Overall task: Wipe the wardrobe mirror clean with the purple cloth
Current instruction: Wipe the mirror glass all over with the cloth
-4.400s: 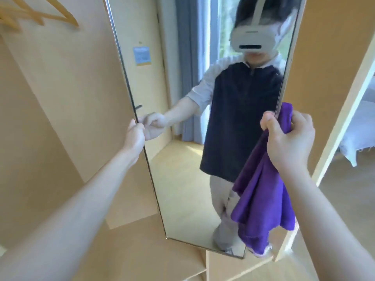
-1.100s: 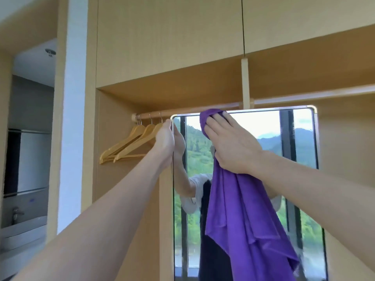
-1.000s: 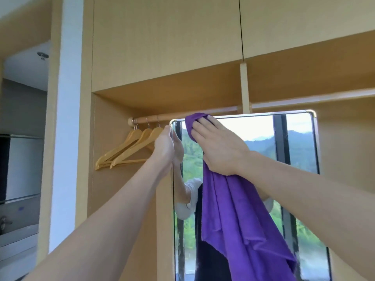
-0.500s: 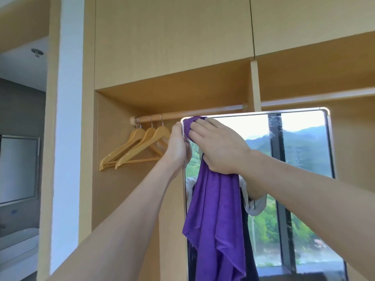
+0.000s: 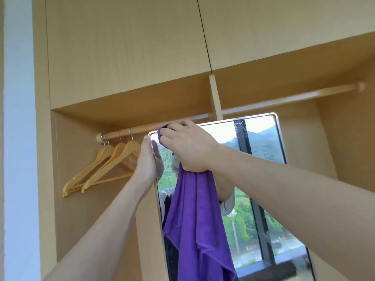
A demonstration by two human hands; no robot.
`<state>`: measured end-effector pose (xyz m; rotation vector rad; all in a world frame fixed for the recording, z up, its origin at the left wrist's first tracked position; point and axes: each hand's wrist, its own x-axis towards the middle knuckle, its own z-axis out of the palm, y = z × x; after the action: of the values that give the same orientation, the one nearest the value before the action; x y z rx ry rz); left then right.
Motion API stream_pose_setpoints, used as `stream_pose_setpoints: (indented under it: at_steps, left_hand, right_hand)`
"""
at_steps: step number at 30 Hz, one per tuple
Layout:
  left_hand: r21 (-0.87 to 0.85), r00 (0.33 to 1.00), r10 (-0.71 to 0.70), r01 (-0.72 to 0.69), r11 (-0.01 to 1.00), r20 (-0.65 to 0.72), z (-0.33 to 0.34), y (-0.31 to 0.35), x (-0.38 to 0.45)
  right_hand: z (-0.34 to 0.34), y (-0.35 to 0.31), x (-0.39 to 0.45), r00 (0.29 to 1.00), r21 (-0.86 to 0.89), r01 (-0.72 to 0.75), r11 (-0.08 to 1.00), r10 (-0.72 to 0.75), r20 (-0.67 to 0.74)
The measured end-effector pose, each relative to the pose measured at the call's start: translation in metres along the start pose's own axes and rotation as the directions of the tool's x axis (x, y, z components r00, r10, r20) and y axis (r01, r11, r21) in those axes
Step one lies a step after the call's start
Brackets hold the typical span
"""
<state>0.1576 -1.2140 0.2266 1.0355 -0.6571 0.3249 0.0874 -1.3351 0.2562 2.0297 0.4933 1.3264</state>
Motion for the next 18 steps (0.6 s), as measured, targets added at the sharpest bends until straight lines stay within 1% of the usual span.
stream_pose_setpoints:
  at_steps: [2,3,5,6,10,13,16,18]
  left_hand:
    - [0.062,1.0,0.003,-0.004,0.998,0.016,-0.002,0.0,-0.004]
    - [0.078,1.0,-0.021,0.021,0.997,0.007,-0.003,-0.001,-0.003]
    - [0.177,0.993,-0.116,0.114,0.978,-0.001,-0.005,0.003,-0.008]
    - [0.216,0.992,-0.129,0.127,0.968,-0.008,-0.005,0.008,-0.013]
    - [0.183,0.988,-0.151,0.147,0.972,0.01,0.001,0.01,-0.014]
    - [0.031,0.99,-0.143,0.143,0.989,-0.003,0.007,0.011,-0.012]
    - [0.015,0.995,-0.101,0.101,0.995,0.0,0.009,0.019,-0.018]
    - [0.055,0.996,-0.09,0.09,0.994,-0.006,0.006,0.02,-0.017]
  right_hand:
    - [0.004,0.006,-0.015,0.999,-0.005,-0.053,0.999,0.053,-0.005]
    - [0.007,0.01,-0.024,0.996,0.001,-0.085,0.996,0.085,-0.017]
    - [0.013,0.018,-0.042,0.988,0.01,-0.149,0.989,0.15,-0.032]
    - [0.015,0.021,-0.049,0.984,-0.001,-0.175,0.985,0.175,-0.033]
    - [0.021,0.016,-0.049,0.977,-0.073,-0.206,0.976,0.201,-0.064]
    - [0.02,-0.004,-0.025,0.984,-0.048,-0.152,0.987,0.147,-0.099]
    - [0.018,-0.018,-0.004,0.989,-0.012,-0.096,0.995,0.094,-0.116]
    - [0.018,-0.024,0.005,0.99,0.01,-0.091,0.996,0.091,-0.108]
